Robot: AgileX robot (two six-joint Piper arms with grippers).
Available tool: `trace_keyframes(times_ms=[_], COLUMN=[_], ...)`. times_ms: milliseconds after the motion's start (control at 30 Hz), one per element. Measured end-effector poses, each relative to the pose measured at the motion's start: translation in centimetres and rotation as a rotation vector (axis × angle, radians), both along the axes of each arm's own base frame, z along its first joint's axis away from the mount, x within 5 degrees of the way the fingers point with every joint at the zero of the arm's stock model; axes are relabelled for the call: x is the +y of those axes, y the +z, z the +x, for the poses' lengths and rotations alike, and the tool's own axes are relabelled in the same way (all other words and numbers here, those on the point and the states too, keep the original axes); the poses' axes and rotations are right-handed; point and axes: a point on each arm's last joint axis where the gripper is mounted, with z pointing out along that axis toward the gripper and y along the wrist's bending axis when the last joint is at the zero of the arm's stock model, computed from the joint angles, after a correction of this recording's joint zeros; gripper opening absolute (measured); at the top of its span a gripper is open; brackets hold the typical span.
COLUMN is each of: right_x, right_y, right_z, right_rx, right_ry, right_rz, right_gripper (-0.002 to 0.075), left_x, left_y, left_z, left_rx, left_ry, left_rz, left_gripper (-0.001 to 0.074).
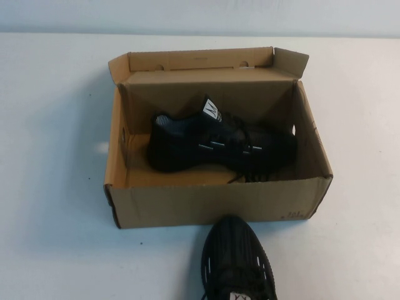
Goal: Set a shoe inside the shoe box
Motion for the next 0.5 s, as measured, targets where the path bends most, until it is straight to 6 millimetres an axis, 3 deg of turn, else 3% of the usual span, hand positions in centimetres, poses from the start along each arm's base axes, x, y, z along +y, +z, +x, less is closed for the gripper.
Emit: trace_keyframes(times_ms=[300,400,500], right_x=[0.0,0.2,0.5], right_y=[9.5,11.8,13.6], right_z=[-4.4,-4.4,-3.4], right_rx=[0.126,0.222,0.343], right_ry=[0.085,0.101,0.114], right_rz=[-0.033,-0.053,-0.073], right_gripper=[-0.0017,-0.0017,-0.0017], left_x=[1.1,1.2,1.1], left_y=[9.0,11.3,13.0], left_z=[-4.4,-4.7,-4.0], left_rx=[-0.178,-0.183,-0.078], left_ry=[0.071,0.072,0.079], left_rz=[-0.014,-0.018,0.007], left_gripper=[-0.0001,-0.0001,-0.0001])
